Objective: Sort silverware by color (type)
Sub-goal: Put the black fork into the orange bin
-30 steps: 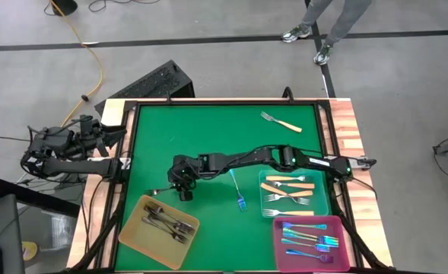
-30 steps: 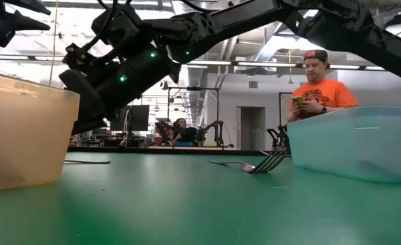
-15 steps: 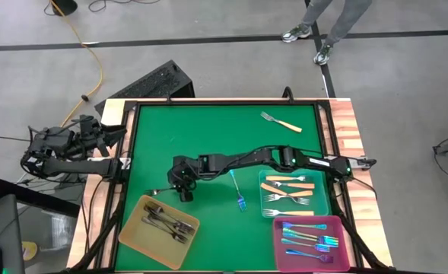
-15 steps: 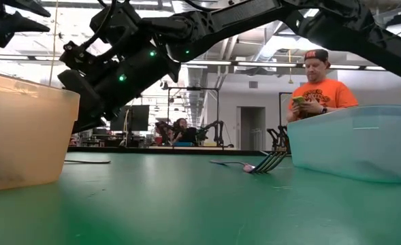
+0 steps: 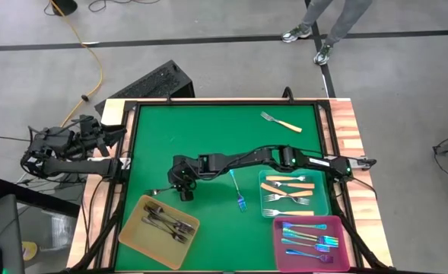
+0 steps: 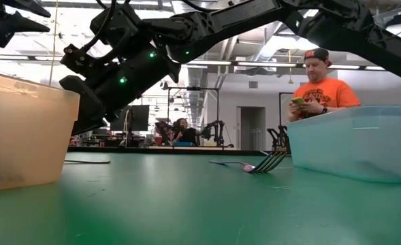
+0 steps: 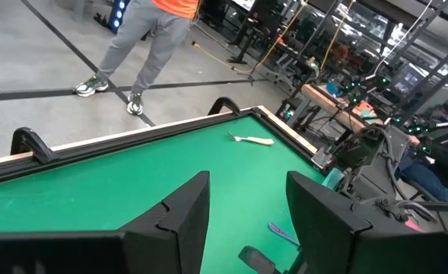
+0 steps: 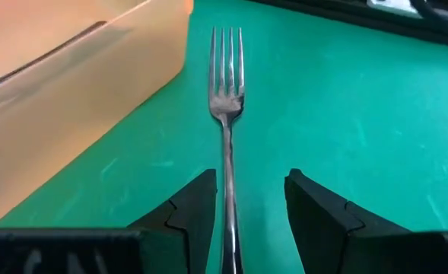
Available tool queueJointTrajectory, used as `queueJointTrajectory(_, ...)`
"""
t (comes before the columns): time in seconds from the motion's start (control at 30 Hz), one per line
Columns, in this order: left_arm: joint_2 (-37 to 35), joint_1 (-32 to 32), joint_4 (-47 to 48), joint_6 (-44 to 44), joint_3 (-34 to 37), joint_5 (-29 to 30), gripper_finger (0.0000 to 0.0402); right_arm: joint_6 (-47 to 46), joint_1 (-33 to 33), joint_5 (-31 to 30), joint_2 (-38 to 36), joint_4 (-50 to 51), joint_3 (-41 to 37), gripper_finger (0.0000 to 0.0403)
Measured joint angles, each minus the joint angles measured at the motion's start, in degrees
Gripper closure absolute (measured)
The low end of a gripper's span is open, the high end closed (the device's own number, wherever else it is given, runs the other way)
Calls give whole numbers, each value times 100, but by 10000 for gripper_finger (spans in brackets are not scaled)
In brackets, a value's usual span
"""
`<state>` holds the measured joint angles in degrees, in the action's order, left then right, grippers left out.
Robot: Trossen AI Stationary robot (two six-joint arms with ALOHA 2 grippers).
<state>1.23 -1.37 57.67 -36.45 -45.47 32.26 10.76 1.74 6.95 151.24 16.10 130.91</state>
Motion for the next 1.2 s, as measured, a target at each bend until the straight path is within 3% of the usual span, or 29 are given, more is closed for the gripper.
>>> queueJointTrajectory(1.2,-2,0,94,-4,0,3,243,-385,240,-120,267,112,9,226)
